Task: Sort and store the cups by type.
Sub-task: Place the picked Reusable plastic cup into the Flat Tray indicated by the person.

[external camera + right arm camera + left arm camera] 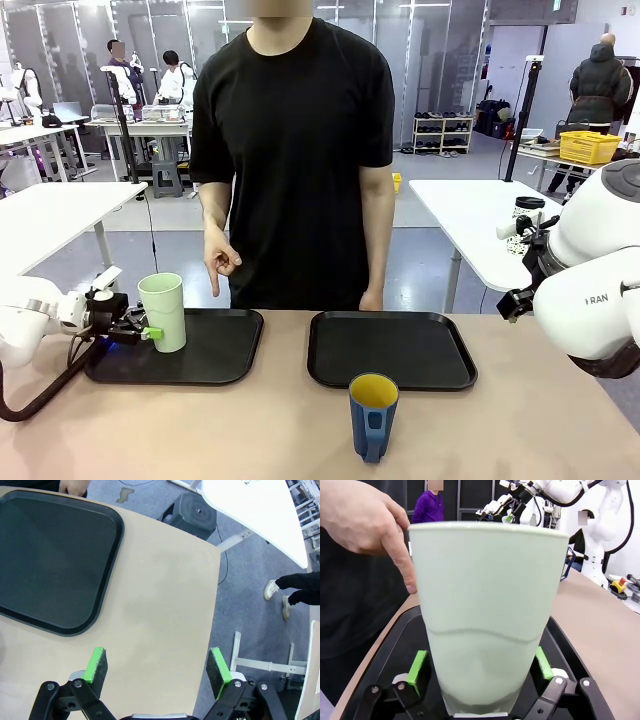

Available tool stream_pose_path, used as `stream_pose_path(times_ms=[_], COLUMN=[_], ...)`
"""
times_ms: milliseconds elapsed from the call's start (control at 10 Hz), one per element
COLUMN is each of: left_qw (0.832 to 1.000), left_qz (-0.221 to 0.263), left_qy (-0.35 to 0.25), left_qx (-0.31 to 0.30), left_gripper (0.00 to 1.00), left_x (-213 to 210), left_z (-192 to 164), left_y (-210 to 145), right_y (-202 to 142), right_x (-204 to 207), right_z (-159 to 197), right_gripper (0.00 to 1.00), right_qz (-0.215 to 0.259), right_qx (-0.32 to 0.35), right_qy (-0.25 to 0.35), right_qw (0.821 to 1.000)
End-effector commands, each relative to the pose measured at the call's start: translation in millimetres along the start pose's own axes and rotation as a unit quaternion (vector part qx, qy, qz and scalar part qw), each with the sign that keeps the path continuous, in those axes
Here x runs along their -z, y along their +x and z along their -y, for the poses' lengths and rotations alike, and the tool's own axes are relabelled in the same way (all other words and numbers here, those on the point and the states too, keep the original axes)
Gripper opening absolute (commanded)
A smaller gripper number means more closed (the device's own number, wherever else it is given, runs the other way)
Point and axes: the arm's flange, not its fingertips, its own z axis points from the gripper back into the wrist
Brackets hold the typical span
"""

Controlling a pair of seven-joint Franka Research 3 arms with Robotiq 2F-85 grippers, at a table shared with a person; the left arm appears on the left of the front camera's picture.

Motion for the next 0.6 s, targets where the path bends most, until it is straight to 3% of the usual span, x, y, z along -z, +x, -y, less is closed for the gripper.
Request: stream_pose_path(times_ms=[0,500], left_qw=[1.000,1.000], left_qz=[0.003,-0.001], left_qy=[-0.010,0.002], left_qx=[-0.011,-0.011], left_gripper=[1.00,1.00], left_x=[-1,-26], left_z=[-7,9], left_y=[-6,-6], right_y=[-1,-1], right_x=[1,1], right_z=[1,1], right_gripper=[1.00,1.00], right_qz=[0.000,0.000], right_qx=[-0.001,-0.001], right_qy=[-0.001,-0.001], right_qw=[1.000,1.000])
